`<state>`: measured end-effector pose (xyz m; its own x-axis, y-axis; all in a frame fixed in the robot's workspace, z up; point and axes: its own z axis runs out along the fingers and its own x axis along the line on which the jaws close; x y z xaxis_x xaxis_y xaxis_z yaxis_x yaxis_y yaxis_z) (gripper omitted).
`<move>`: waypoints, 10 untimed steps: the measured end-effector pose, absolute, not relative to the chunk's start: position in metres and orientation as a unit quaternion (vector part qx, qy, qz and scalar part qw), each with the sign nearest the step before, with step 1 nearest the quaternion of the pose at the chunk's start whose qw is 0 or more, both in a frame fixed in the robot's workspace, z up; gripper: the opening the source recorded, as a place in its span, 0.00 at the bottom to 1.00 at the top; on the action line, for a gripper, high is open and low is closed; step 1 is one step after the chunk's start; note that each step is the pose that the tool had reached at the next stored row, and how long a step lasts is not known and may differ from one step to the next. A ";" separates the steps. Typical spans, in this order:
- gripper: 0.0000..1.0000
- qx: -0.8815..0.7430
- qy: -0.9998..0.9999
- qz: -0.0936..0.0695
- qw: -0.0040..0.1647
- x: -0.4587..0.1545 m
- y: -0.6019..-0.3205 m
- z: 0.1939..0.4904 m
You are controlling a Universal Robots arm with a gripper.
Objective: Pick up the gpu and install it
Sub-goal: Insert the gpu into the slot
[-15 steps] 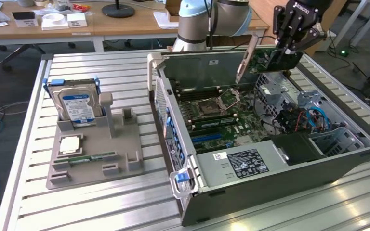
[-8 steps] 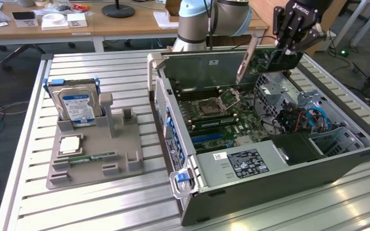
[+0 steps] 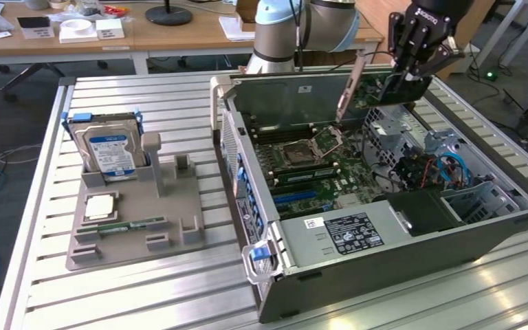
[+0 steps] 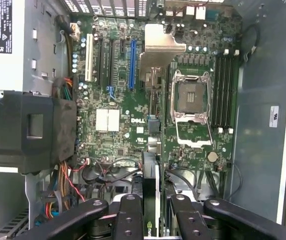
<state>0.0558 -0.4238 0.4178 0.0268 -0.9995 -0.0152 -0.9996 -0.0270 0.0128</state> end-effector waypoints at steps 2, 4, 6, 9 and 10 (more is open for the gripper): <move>0.26 -0.713 0.701 0.010 0.001 0.055 -0.424 0.417; 0.26 -0.713 0.701 0.010 0.001 0.055 -0.424 0.417; 0.26 -0.713 0.701 0.010 0.001 0.055 -0.424 0.417; 0.26 -0.713 0.701 0.007 0.004 0.054 -0.424 0.415; 0.26 -0.713 0.701 0.006 0.005 0.053 -0.424 0.414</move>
